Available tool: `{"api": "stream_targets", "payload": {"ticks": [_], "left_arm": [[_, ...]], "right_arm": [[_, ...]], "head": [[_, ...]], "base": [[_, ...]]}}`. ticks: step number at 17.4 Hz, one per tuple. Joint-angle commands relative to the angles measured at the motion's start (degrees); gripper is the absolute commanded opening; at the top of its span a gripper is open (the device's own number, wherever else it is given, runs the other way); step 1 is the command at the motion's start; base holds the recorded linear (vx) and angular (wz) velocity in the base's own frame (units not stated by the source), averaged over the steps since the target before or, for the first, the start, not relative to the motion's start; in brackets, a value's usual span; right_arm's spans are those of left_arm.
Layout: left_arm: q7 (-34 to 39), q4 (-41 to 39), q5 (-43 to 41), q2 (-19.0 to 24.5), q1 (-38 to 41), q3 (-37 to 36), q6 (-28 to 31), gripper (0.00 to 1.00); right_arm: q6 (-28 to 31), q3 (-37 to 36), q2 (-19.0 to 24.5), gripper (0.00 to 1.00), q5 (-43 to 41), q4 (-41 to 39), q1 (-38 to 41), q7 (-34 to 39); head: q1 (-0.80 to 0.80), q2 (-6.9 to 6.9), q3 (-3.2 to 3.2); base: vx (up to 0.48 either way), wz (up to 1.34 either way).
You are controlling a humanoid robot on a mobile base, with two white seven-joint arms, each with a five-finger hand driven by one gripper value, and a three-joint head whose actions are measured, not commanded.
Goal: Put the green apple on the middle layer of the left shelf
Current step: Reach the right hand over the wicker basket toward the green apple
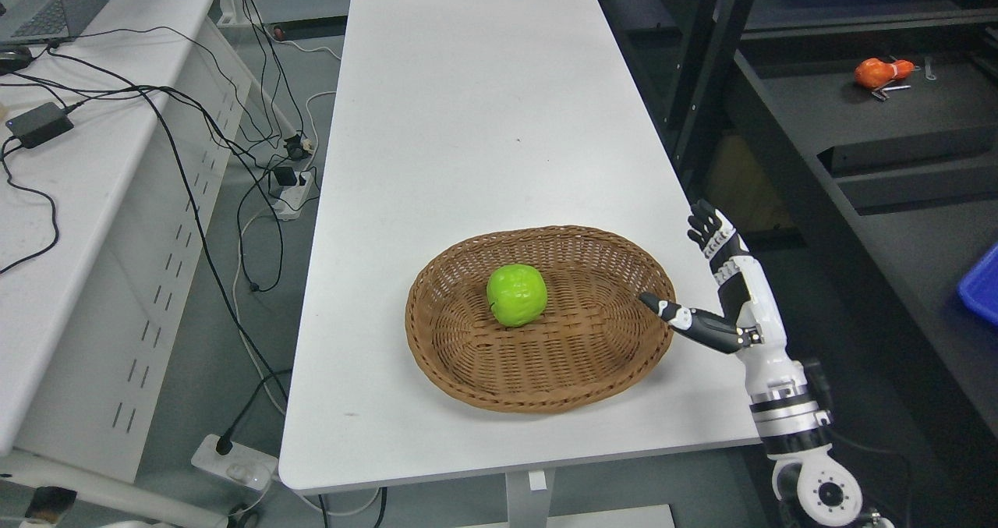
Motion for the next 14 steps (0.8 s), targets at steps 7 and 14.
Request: {"api": "stream_targets", "payload": {"ticks": [7, 14], "left_arm": [[0.02, -0.03, 0.00, 1.00, 0.00, 0.00, 0.04, 1.00], [0.02, 0.05, 0.00, 1.00, 0.00, 0.00, 0.04, 1.00]], "right_arm": [[-6.72, 30.26, -23.58, 1.00, 20.90, -0.15, -19.28, 6.73], [-1.37, 35.95, -19.87, 1.00, 38.61, 2.14, -23.06, 12.86]], "head": [[0.00, 0.00, 0.00], [0.00, 0.00, 0.00]], "base": [[0.033, -0.01], [0.000, 0.00]]}}
